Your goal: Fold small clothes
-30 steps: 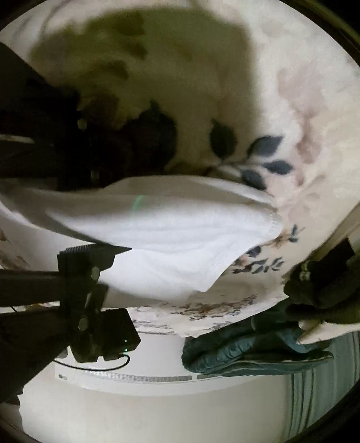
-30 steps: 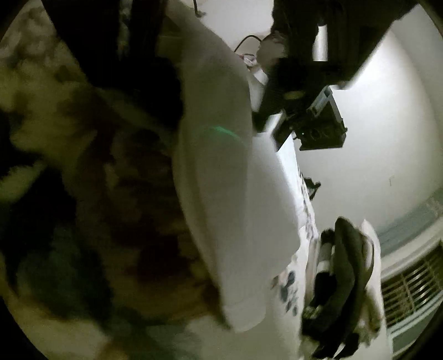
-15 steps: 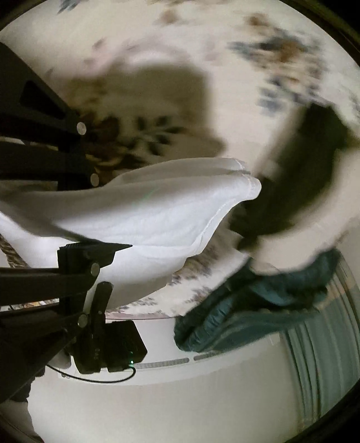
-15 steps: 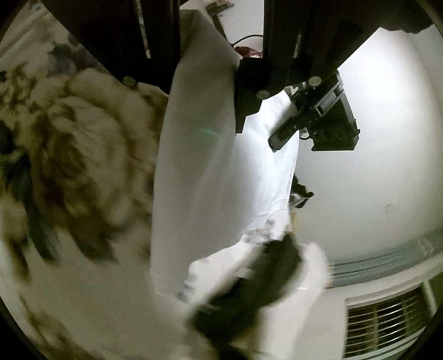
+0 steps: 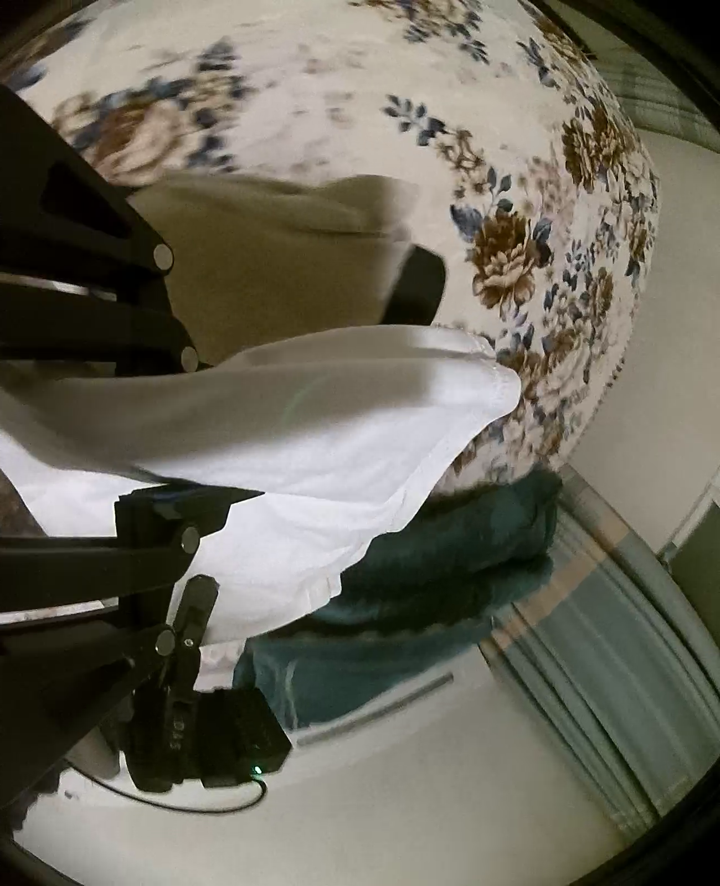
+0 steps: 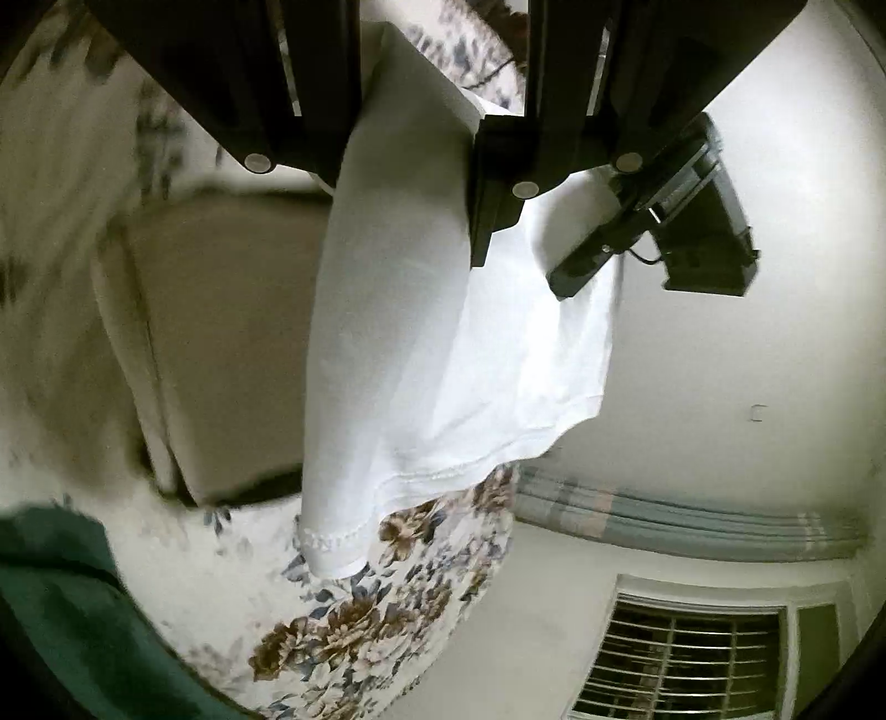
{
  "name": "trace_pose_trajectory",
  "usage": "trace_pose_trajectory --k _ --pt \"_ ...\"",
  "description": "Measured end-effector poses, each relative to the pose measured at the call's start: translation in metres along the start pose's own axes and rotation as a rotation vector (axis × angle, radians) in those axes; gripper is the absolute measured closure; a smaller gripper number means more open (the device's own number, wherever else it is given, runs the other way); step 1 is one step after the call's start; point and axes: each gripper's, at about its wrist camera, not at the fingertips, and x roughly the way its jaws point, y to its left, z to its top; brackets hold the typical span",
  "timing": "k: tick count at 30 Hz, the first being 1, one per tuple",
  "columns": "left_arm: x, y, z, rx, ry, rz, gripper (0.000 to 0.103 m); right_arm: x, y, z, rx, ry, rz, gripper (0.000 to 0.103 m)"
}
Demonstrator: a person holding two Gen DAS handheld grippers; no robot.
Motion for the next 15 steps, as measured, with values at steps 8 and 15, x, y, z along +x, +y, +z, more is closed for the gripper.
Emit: trace_pose_trajectory --k 8,15 --pt "0.04 0.035 -0.002 -0.008 0.096 0.142 0.075 0.043 -0.009 0.02 -0.064 0.085 -0.204 0.083" --pt "0.01 0.006 -0.003 0.113 -0.017 0.397 0.044 0.023 0.02 0.001 -0.177 0.026 -0.593 0.045"
